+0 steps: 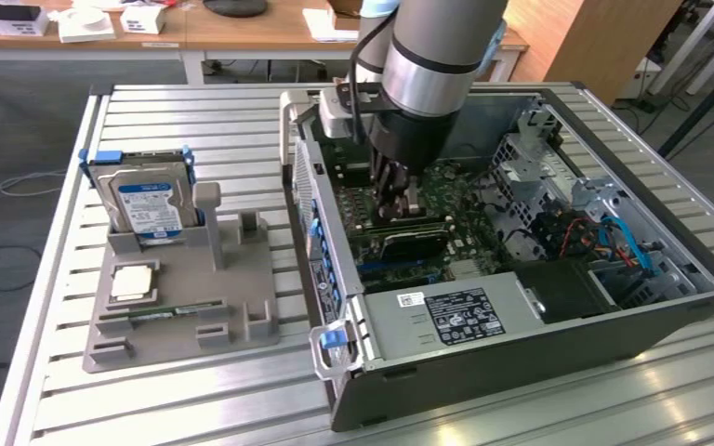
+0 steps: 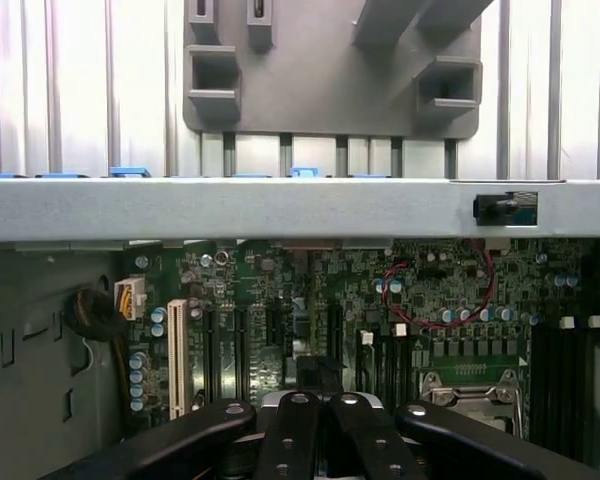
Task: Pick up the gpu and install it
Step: 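Press down on the gpu until it lock into place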
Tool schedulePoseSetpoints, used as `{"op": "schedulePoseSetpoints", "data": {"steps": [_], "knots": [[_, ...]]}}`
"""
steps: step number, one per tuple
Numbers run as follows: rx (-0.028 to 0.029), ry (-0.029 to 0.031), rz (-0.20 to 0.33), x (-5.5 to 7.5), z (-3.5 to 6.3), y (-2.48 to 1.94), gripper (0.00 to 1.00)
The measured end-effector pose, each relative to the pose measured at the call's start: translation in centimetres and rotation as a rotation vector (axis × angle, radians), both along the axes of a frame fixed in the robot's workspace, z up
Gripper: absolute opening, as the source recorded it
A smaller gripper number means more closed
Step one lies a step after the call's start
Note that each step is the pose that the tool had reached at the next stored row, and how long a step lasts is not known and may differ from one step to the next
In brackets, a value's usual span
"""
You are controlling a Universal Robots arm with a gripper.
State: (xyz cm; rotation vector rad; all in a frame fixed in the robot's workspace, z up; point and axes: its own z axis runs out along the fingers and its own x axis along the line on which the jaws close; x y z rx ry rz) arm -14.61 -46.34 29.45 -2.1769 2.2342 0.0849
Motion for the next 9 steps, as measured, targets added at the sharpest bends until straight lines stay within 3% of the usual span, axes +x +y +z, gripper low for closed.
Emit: {"op": "schedulePoseSetpoints", "data": {"steps": [9], "knots": [[0.0000, -0.0006, 0.000, -0.19, -0.46, 0.11, 0.11]]}}
